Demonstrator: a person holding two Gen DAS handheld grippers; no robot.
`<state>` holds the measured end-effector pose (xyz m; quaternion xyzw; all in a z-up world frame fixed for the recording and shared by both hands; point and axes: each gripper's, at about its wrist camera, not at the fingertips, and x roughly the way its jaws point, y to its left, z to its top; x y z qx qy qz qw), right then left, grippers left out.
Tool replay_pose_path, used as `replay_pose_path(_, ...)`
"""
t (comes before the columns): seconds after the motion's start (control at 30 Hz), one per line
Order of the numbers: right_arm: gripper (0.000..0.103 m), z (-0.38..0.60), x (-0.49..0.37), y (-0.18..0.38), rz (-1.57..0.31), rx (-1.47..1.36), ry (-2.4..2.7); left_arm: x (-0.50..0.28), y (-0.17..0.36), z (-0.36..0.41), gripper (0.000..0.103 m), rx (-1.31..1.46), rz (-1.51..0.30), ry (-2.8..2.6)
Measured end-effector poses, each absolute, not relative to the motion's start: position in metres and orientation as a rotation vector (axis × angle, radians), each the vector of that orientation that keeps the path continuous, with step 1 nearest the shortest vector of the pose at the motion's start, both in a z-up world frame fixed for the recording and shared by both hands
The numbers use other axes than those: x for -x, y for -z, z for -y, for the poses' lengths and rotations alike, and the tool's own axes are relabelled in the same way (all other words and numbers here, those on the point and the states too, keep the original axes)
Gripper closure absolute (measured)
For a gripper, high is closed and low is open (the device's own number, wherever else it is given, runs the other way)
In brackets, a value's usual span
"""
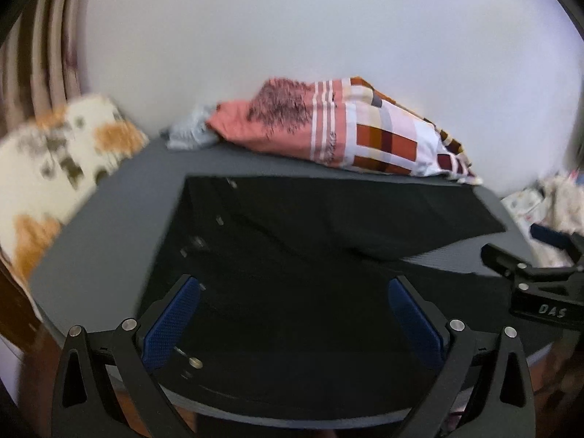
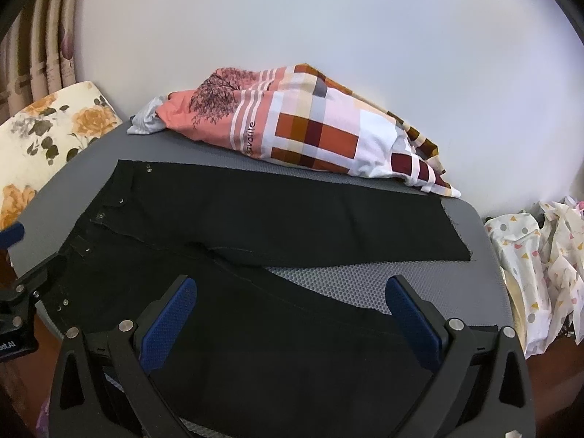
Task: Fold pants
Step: 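Move both grippers toward the waistband of the black jeans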
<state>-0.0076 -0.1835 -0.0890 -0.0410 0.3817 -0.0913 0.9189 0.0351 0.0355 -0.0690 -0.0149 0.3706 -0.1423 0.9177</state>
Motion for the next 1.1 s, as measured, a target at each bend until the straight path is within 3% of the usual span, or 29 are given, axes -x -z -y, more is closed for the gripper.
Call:
replay_pose_path(0.07,0.0,0.182,0.005,0.091,-0.792,0.088,0.188,-0.042,0.076,-0.036,0.001,0.022,-0.814,0.294)
replay_pose_path(0.3,0.0,0.174,0.001,0.095,-0.803,0.112,0.184,-0.033,0.071,-0.042,0.001,-0.097,-0.725,0.159)
replay_pose_path(1.1,0.001,0.166,-0.015,0.109,-0.854,0.131,0.182,-0.076,0.069,-0.07,0.001,-0.212,-0.693,0.167)
